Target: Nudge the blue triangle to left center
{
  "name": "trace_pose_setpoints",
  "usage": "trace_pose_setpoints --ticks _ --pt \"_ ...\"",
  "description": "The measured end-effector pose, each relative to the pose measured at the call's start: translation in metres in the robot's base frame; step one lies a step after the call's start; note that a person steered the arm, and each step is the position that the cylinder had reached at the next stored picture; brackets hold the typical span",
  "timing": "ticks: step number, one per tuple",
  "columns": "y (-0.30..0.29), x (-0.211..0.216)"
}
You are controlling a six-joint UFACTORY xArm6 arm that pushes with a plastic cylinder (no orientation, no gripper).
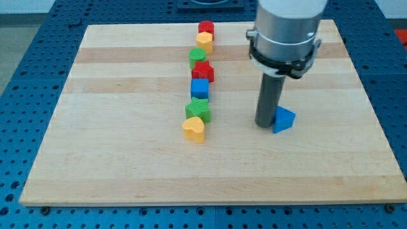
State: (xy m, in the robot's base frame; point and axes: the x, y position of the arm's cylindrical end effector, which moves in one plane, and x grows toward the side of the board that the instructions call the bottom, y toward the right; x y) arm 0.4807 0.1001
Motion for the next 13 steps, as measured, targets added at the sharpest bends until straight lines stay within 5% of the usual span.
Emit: trace_pose_setpoints --ticks 3,6,9,13 --pt "0.066 -0.019" --pt "-0.008 -0.025" --pt "-0.072 0.029" --pt "0.023 0.049"
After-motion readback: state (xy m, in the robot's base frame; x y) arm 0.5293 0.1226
